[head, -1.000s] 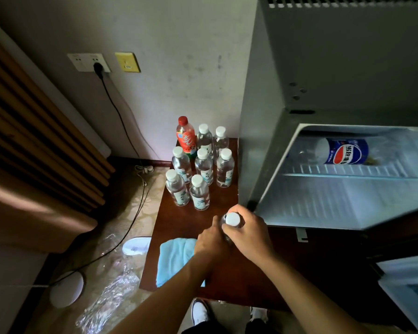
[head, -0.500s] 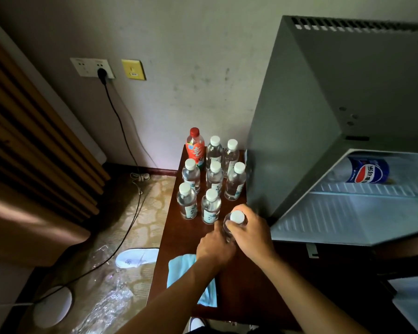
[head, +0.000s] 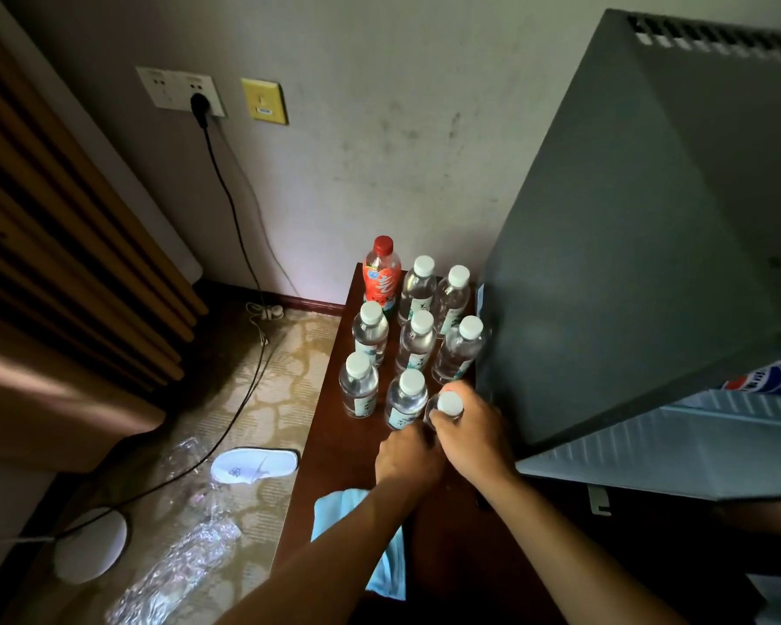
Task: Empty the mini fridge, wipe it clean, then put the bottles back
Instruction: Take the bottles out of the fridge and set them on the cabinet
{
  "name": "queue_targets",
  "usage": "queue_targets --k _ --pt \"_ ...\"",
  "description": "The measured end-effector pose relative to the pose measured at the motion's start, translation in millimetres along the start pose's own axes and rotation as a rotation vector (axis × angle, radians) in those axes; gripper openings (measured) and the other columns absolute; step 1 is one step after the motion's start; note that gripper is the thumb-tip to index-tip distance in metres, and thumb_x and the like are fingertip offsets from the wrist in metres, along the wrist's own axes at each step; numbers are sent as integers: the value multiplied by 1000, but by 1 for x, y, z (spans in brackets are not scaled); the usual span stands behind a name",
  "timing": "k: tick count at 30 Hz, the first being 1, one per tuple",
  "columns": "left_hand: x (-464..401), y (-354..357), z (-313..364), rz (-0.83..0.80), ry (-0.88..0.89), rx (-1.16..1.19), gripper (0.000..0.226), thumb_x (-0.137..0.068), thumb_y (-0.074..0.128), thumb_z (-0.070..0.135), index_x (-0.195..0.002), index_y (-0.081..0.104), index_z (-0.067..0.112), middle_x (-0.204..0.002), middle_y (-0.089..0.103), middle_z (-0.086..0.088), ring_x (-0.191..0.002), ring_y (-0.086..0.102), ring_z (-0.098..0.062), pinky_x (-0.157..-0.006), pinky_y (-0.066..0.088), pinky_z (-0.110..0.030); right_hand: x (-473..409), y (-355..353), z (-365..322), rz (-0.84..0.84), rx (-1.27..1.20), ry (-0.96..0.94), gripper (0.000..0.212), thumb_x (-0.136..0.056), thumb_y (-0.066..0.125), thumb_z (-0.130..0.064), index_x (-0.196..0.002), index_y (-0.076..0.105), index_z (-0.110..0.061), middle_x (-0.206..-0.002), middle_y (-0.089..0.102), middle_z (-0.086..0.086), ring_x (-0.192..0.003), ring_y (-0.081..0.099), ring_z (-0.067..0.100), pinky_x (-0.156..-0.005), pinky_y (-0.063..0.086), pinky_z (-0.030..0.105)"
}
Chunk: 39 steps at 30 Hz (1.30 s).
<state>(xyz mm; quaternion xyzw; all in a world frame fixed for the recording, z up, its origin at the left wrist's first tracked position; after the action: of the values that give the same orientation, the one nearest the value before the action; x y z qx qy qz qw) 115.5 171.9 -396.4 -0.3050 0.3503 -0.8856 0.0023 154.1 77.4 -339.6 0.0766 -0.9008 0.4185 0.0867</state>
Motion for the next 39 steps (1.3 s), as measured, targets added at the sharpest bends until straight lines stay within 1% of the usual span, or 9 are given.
queue_targets --k 7,12,16,20,24,27,32,35,39 --pt "-13 0 9 2 -5 15 30 -93 51 40 -111 62 18 -114 68 -12 -110 62 -35 -83 46 -37 -17 -4 0 10 20 13 15 -84 60 -21 -98 60 -26 -98 67 -2 -94 60 22 -75 42 24" --pt "-16 2 14 -30 17 3 32 -91 56 34 -118 60 18 -117 66 -13 -113 61 -36 -85 47 -38 -19 -5 -2 -5 72 8 28 -86 55 -22 -114 57 -24 -109 64 3 -104 58 25 -88 50 36" --pt "-17 2 14 -49 13 -29 33 -93 56 31 -122 59 16 -121 65 -14 -115 60 -36 -88 47 -39 -19 -4 -2 -11 102 47 40 -89 53 -23 -129 51 -26 -125 59 3 -117 53 24 -98 45 36" --pt "-16 0 15 -55 12 -43 32 -93 56 29 -121 59 15 -122 65 -13 -116 60 -35 -89 47 -40 -16 -5 -2 -27 128 89 45 -90 53 -26 -135 45 -28 -130 56 3 -120 51 25 -101 43 37" --pt "-9 -1 18 -60 36 -45 34 -90 57 31 -122 60 17 -120 66 -11 -115 60 -34 -90 47 -38 -11 -7 -2 -65 118 127 58 -92 54 -28 -146 32 -27 -143 48 3 -131 44 26 -110 36 41" --pt "-1 -3 17 -69 66 -9 35 -88 58 33 -121 61 22 -118 67 -9 -113 61 -33 -82 43 -34 -3 -9 -3 -71 126 125 64 -92 54 -32 -148 25 -28 -148 44 2 -134 41 28 -110 33 40" --pt "12 -13 10 -49 102 27 26 -91 53 39 -105 67 22 -109 71 -8 -105 64 -31 -76 42 -29 18 -18 -5 31 119 93 54 -89 55 -33 -139 34 -30 -138 54 0 -123 51 29 -99 41 38" --pt "21 -22 7 -8 104 54 24 -91 55 43 -93 68 23 -101 73 -4 -99 66 -25 -80 47 -31 30 -26 0 111 118 71 28 -89 55 -32 -116 47 -29 -116 65 2 -107 59 29 -84 48 38" --pt "33 -27 0 30 136 43 20 -92 57 41 -78 61 28 -93 72 1 -91 67 -22 -72 43 -28 45 -31 8 161 59 29 2 -91 53 -28 -90 51 -27 -90 67 0 -89 62 26 -73 48 36"
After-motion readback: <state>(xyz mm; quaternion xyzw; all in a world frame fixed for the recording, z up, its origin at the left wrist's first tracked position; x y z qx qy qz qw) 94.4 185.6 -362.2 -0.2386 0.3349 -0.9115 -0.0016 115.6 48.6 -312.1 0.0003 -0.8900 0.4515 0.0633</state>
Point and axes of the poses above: each hand's wrist, its own x-axis away from the middle knuckle, its own y-axis out of the palm, z = x × y, the point moved 3 cm from there along -x, towards the middle knuckle
